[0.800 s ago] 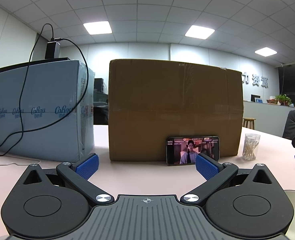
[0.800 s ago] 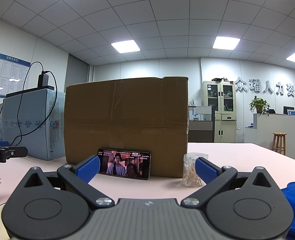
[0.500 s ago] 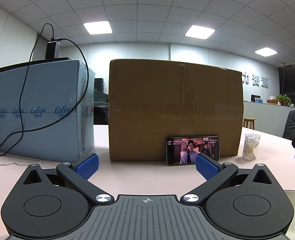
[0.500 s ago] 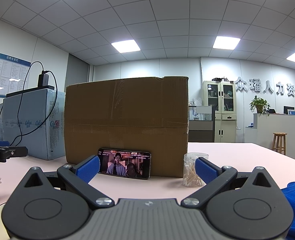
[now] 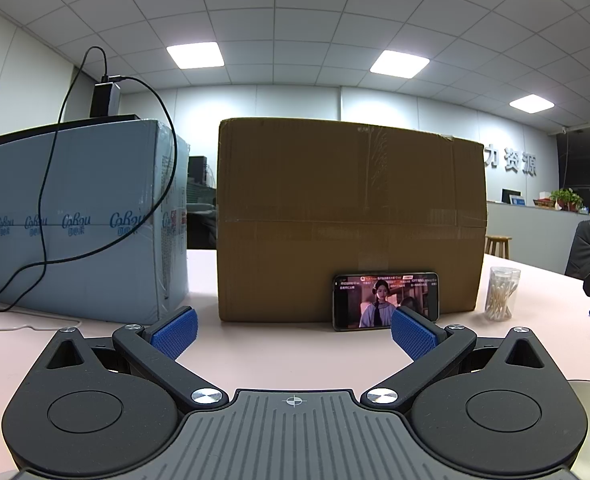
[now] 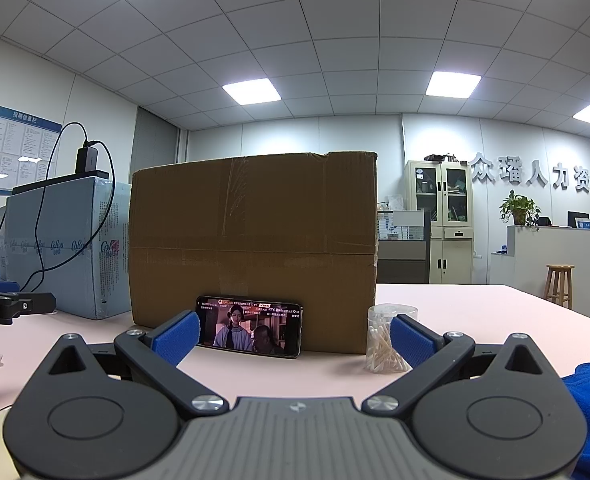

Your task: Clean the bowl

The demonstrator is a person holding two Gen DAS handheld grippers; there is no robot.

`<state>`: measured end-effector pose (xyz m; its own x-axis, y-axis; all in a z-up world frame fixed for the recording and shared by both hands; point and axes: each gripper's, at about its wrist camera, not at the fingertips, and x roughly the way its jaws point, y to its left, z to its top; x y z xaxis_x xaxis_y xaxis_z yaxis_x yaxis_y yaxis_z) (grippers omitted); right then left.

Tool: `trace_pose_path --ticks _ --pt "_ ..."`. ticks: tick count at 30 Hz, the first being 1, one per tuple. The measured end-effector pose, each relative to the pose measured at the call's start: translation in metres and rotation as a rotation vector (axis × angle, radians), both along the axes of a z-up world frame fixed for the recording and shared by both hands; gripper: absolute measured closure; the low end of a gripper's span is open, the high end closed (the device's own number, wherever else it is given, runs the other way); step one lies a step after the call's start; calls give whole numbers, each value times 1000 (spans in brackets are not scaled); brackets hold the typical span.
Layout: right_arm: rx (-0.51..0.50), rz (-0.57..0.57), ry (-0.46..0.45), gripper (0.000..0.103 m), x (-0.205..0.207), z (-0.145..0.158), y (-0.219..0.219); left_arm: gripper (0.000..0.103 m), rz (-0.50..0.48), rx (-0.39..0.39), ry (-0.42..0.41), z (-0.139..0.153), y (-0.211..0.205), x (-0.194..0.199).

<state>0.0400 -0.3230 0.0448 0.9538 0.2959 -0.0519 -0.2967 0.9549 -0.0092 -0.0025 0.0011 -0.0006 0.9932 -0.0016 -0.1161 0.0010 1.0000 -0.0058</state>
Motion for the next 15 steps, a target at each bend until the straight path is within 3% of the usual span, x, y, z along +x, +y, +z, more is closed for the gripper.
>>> trace_pose_path --ticks 15 --pt "3 -2 3 0 0 -1 -1 0 -4 -3 5 0 2 -1"
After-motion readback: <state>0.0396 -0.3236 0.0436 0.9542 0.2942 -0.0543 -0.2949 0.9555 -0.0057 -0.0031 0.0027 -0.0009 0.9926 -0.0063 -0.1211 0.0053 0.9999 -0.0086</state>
